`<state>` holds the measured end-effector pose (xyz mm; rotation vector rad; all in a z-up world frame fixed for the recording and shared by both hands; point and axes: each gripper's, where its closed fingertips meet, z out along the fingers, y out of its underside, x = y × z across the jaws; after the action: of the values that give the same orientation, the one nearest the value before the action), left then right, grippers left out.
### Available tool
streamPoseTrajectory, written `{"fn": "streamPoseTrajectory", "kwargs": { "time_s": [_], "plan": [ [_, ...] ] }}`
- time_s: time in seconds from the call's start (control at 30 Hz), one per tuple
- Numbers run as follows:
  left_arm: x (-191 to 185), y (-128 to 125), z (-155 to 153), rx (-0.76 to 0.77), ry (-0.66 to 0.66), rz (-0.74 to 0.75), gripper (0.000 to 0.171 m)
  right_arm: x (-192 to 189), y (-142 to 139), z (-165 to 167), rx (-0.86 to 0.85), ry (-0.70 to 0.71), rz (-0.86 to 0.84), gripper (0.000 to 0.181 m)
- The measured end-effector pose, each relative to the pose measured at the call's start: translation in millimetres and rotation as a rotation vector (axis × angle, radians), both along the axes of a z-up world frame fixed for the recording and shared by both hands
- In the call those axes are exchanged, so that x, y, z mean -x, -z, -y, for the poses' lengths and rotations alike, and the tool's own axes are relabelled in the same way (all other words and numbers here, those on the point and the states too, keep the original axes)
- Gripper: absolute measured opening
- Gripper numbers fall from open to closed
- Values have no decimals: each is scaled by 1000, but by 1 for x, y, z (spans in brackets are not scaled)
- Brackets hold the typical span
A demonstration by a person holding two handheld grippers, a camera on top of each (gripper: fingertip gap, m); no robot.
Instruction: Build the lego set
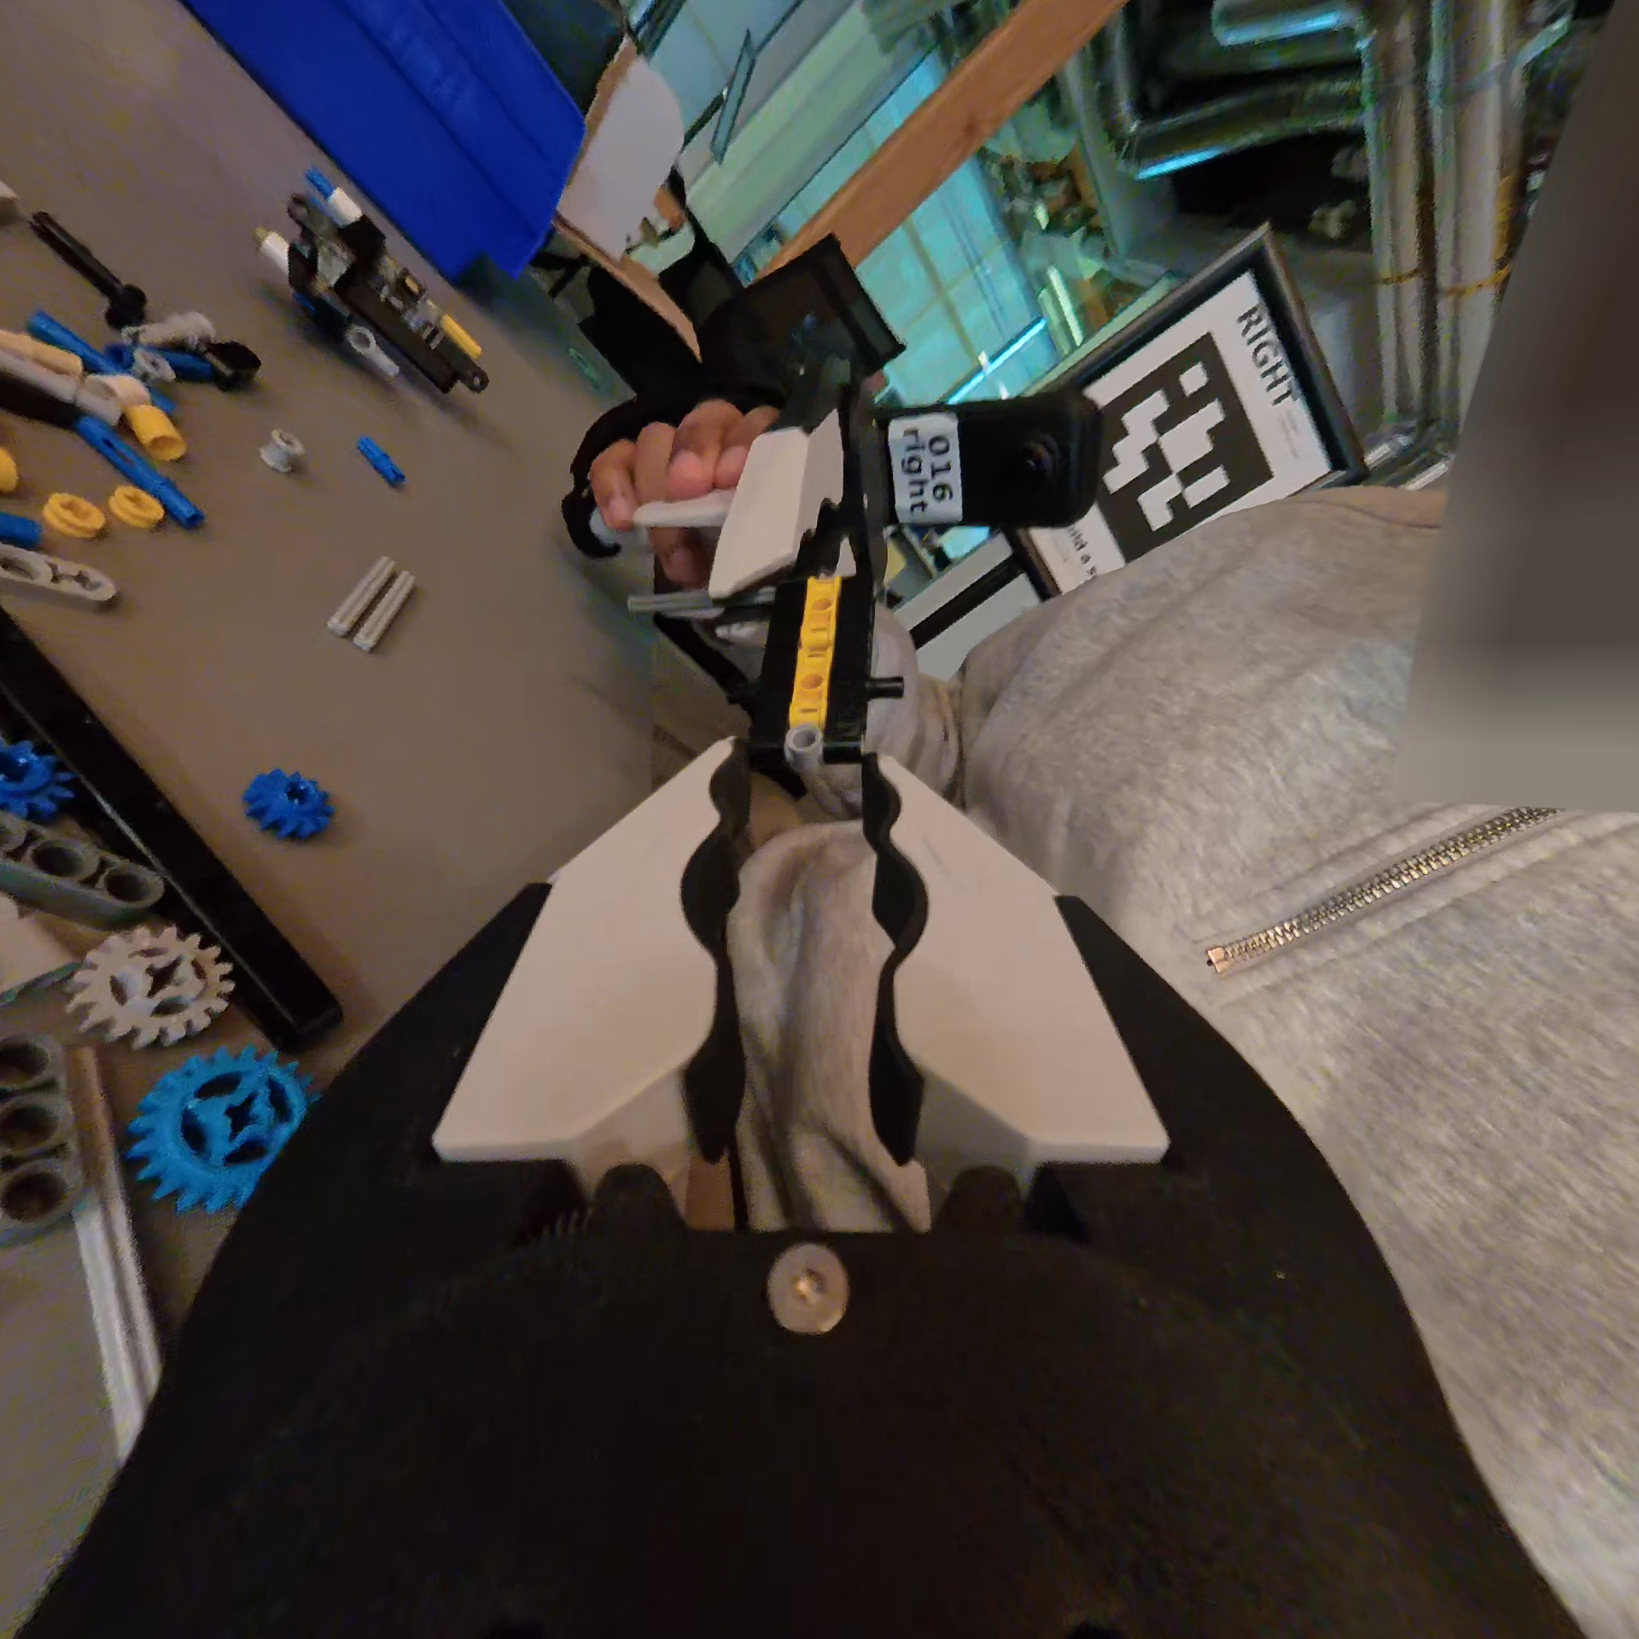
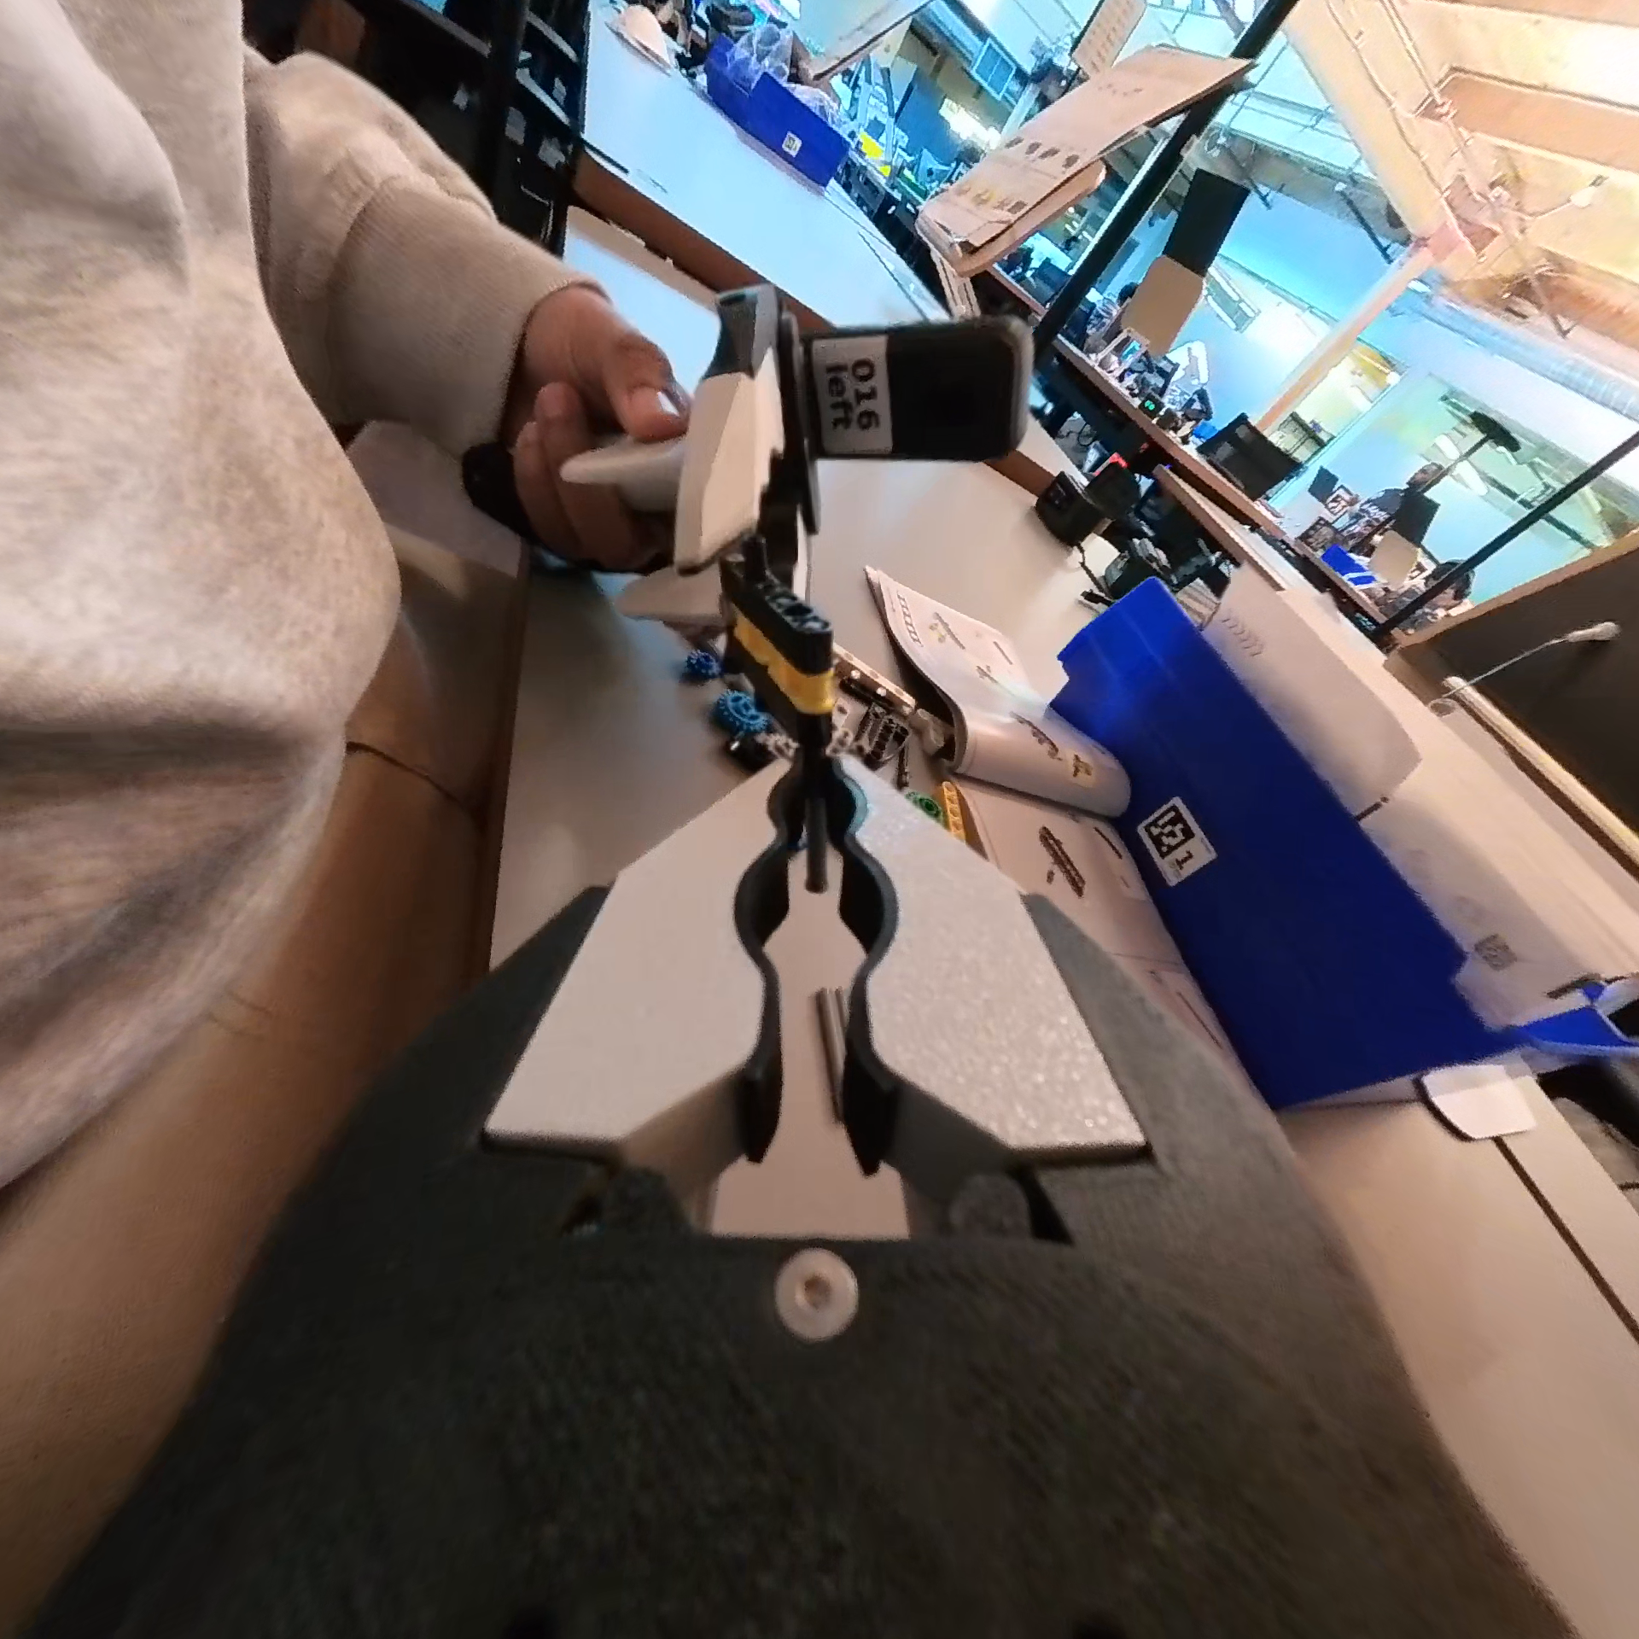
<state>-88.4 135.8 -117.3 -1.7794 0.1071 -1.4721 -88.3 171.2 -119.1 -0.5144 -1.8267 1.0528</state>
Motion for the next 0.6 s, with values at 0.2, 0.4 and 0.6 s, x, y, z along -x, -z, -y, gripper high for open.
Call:
{"fn": "streamPoseTrajectory", "kwargs": {
  "time_s": [0.2, 0.4, 0.6],
  "plan": [
    [28, -22, 4, -73, -93, -16, 74, -6, 3, 15, -93, -95, -5, 2],
    [-25, -10, 11, -18, 152, -197, 61, -10, 10, 28, -265, -192, 36, 2],
    [-42, 3, 13, 34, 260, -252, 38, -14, 3, 40, -282, -252, 35, 2]
  ]
}}
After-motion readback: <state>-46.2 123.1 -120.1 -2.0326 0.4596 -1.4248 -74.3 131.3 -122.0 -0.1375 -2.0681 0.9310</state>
